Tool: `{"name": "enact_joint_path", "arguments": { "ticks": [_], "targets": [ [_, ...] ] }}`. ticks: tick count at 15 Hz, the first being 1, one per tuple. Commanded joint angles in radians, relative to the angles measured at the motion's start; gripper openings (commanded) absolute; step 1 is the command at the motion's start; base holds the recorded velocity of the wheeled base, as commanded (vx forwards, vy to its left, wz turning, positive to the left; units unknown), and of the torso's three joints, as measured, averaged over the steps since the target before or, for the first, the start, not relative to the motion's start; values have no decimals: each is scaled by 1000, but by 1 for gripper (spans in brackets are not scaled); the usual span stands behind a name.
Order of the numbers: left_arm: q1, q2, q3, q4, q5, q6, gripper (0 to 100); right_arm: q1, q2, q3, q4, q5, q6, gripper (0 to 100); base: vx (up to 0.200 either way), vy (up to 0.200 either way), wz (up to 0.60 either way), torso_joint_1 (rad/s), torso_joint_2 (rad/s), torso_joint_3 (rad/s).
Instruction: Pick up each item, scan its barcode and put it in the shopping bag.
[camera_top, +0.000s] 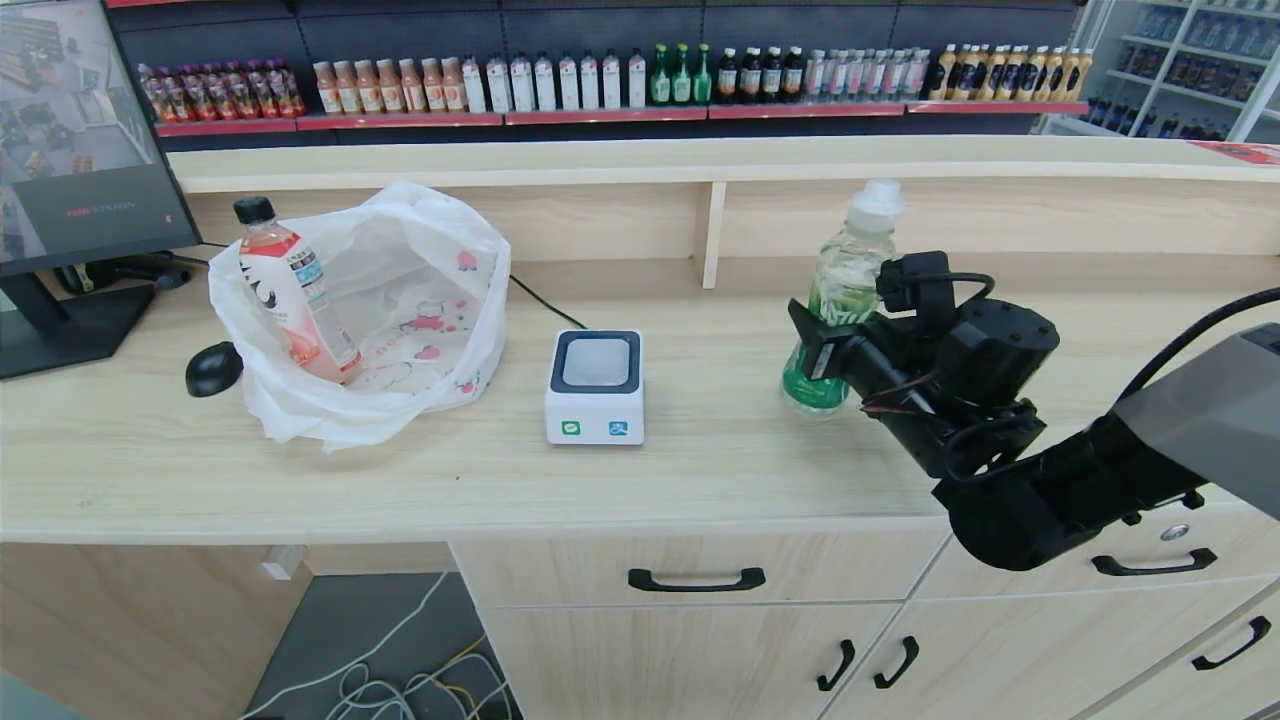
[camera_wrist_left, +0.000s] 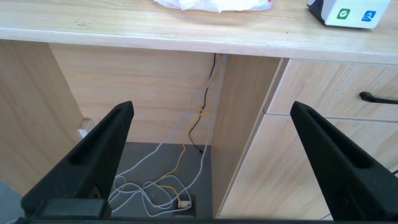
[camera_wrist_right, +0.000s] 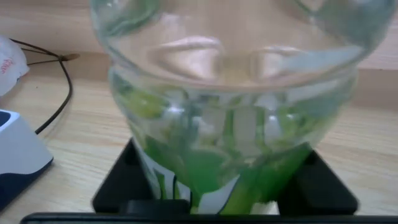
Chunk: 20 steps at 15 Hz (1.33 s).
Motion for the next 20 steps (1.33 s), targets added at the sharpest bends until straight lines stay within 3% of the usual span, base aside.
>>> {"name": "enact_joint_path", "arguments": {
  "ticks": [1,15,20],
  "targets": [
    [0,0,0,0,0,0,100,1,-1,-1,-1,1,1,0,0,0,0,0,0,0],
    [0,0,0,0,0,0,100,2,-142,17,22,-1,-18,0,0,0,0,0,0,0],
    [0,0,0,0,0,0,100,36,-343,135,82,-1,-61,0,0,0,0,0,0,0]
  ]
}}
